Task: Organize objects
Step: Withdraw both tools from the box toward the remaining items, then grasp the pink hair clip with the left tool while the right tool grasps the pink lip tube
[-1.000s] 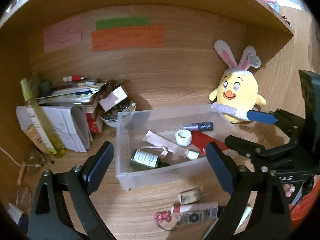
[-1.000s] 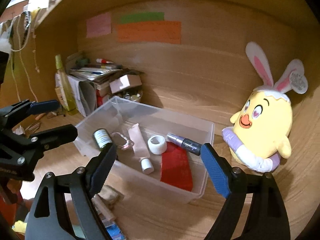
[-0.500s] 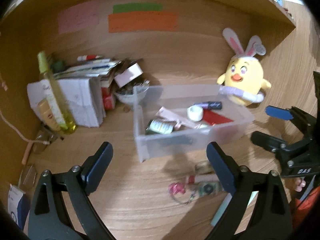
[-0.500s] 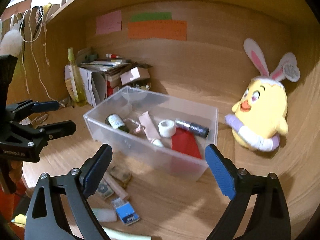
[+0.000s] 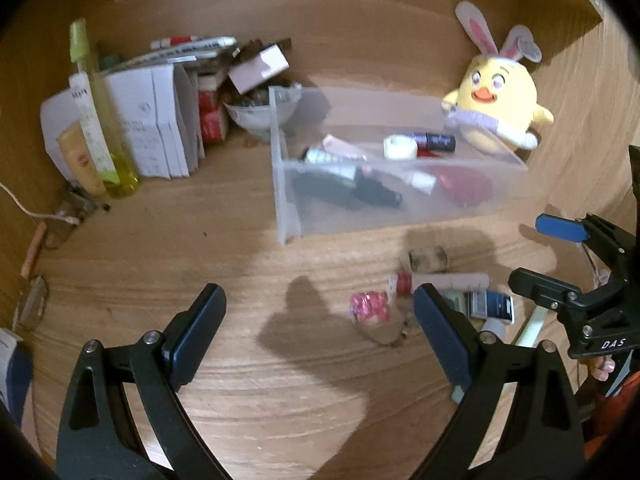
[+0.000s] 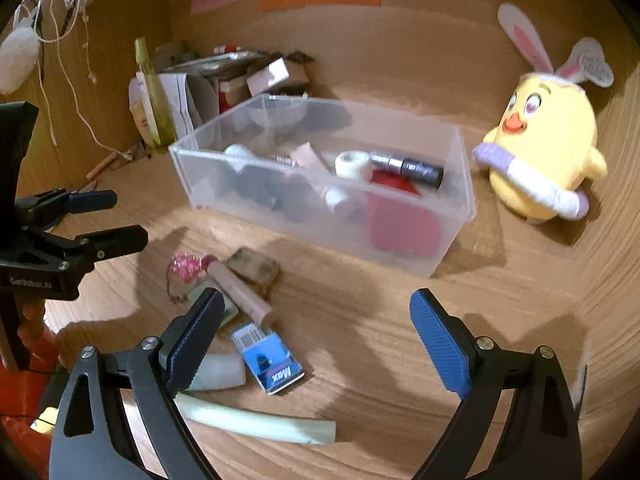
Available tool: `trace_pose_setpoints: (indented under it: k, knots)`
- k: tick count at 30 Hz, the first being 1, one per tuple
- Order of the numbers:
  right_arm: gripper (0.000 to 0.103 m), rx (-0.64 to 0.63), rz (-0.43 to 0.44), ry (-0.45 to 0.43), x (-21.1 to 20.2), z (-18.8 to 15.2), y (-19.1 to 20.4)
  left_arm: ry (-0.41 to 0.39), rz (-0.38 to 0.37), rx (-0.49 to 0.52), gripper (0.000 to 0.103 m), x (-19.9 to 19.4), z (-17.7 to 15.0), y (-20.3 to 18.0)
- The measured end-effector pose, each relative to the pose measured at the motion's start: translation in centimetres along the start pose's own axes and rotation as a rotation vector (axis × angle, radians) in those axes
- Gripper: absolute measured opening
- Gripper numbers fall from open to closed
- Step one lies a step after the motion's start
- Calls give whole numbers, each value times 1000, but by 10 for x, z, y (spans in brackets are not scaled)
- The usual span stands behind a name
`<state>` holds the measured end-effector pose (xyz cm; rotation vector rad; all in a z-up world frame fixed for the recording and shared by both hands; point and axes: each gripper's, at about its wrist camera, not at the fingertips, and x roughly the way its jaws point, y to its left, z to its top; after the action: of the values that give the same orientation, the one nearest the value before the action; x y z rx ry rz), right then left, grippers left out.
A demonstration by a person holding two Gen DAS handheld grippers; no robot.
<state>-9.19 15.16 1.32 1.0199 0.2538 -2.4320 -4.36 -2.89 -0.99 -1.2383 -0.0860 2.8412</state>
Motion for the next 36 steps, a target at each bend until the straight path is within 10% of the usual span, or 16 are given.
trace_pose_setpoints:
  k: [4, 8, 14, 26, 36]
  knots:
    - [93, -16, 1, 33, 11, -4, 5, 28, -5, 1, 95, 10, -6, -2]
    - [89, -37, 55, 44, 17, -2, 12, 91, -32, 13, 71, 24, -8, -3]
    - [59, -92, 98, 67, 30, 7, 25, 108, -53, 23, 65, 32, -3, -6]
    - [41, -117, 175, 114, 51, 18, 33, 128, -106, 64, 28, 39, 0, -15]
    - [13, -123, 175, 123, 46, 14, 29, 110, -107, 31, 26, 35, -2, -5]
